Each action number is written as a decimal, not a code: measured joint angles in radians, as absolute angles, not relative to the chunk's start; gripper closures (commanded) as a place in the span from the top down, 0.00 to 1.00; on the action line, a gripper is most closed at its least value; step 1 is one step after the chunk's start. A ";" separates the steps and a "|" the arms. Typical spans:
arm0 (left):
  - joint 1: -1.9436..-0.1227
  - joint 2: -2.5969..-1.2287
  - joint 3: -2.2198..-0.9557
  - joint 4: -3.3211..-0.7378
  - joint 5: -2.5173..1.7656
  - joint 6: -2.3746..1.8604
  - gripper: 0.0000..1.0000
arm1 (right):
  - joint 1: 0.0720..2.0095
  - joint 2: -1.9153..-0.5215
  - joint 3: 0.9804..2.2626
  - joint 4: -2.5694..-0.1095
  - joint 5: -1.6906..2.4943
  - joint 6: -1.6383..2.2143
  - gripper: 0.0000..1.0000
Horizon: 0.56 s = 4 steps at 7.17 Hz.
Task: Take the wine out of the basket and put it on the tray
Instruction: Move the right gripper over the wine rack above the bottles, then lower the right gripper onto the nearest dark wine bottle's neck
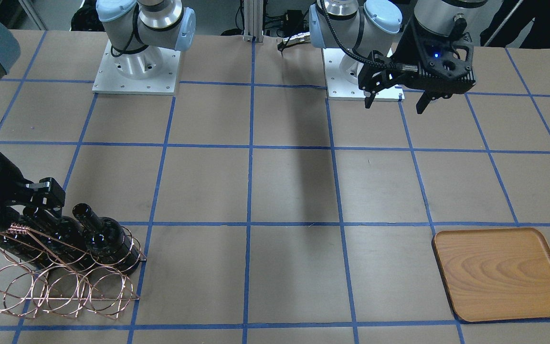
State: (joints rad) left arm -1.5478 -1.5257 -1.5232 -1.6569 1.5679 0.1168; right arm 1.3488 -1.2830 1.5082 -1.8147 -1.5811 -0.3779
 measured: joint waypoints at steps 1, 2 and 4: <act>-1.548 -1.526 -1.523 -1.657 1.568 0.116 1.00 | 1.349 -1.284 1.513 -1.815 -1.581 -0.374 0.63; -1.548 -1.526 -1.523 -1.657 1.569 0.115 1.00 | 1.349 -1.285 1.514 -1.815 -1.582 -0.372 0.56; -1.548 -1.526 -1.523 -1.658 1.569 0.116 1.00 | 1.353 -1.286 1.515 -1.813 -1.581 -0.371 0.54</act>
State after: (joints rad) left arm -1.5478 -1.5263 -1.5232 -1.6578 1.5692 0.1164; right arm 1.3532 -1.2863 1.5154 -1.8127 -1.5815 -0.3707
